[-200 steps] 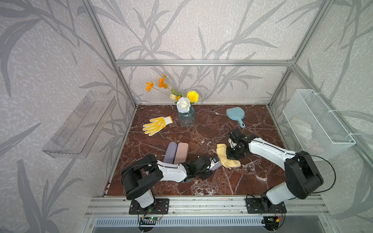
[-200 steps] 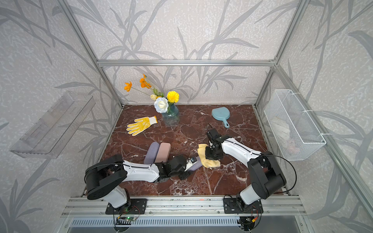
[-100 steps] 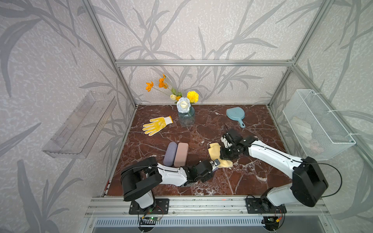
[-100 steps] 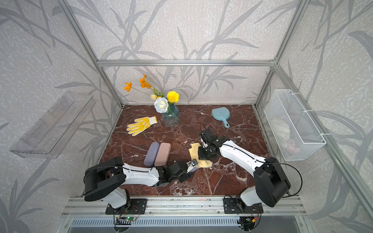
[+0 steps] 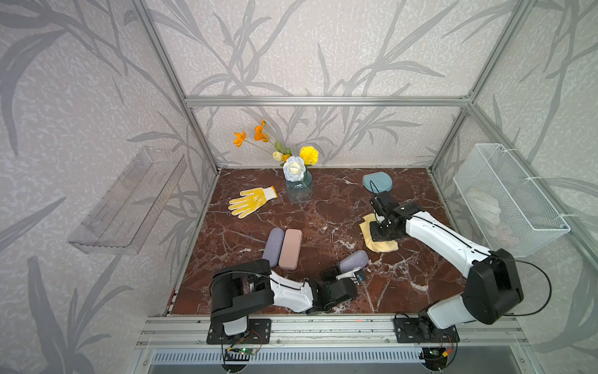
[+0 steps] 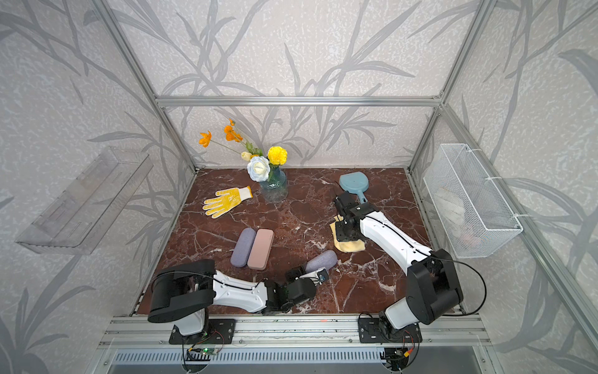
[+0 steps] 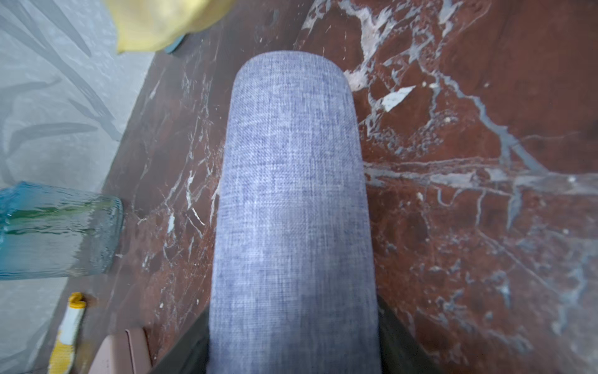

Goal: Wipe the eyeglass case
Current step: Wipe the dirt from the eyeglass case.

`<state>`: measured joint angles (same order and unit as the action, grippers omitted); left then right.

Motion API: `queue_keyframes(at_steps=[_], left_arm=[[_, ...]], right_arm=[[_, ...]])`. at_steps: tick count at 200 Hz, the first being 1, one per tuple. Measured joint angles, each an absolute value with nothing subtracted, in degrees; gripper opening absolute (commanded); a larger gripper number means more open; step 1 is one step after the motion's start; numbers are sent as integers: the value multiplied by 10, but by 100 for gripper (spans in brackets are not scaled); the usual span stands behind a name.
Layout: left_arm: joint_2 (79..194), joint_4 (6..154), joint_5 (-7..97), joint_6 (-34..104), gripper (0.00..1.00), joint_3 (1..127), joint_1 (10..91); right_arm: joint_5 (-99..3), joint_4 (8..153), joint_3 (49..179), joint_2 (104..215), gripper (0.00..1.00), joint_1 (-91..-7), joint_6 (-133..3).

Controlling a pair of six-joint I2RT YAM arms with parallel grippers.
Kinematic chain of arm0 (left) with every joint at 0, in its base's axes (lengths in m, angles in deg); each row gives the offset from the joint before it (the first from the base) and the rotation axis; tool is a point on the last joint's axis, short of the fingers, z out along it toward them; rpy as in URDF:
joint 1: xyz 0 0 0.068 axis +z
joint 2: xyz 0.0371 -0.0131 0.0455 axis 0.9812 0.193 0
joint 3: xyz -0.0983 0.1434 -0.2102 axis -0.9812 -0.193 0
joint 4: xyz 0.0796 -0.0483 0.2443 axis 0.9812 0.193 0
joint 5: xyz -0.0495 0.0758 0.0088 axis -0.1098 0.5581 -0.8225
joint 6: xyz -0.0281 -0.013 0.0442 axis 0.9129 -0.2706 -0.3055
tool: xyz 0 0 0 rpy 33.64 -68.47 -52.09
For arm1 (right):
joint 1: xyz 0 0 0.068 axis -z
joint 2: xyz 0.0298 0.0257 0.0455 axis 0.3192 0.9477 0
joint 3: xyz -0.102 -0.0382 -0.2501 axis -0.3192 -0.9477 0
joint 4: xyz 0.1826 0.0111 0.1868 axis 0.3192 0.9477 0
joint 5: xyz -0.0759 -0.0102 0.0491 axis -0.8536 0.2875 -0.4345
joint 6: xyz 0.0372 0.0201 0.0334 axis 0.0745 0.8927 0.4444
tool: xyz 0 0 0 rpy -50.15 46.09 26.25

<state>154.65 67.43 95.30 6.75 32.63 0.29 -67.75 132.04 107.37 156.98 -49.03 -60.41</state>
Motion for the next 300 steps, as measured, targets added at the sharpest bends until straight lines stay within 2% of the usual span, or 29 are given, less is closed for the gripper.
queue_keyframes(at_steps=[38,58,88,114,134,154,173,194,219,249,275,300], left_arm=[[1575,689,1022,54,9,349,-22],[1583,701,1046,55,9,357,-26],[1591,718,1078,61,9,362,-32],[1595,729,1084,61,9,369,-35],[1596,730,1085,61,8,371,-38],[1597,734,1092,66,9,371,-37],[1598,738,1099,66,8,371,-36],[1599,739,1103,66,8,371,-36],[1600,739,1106,66,8,371,-36],[1601,740,1110,66,8,371,-36],[1601,741,1111,71,8,371,-36],[1601,739,1108,70,8,371,-37]], right_arm=[[-580,1313,1101,1609,0,-618,-572],[-519,1285,1086,1636,0,-651,-543],[-460,1249,1033,1637,0,-626,-518],[-428,1228,977,1618,0,-547,-524],[-459,1240,962,1594,0,-469,-549],[-572,1292,970,1583,0,-432,-575],[-667,1344,1004,1581,0,-472,-591],[-694,1355,1069,1579,0,-556,-597],[-596,1318,1103,1584,0,-627,-575],[-449,1238,1057,1622,0,-639,-526],[-382,1209,1023,1652,0,-611,-521],[-367,1202,984,1652,0,-527,-540]])
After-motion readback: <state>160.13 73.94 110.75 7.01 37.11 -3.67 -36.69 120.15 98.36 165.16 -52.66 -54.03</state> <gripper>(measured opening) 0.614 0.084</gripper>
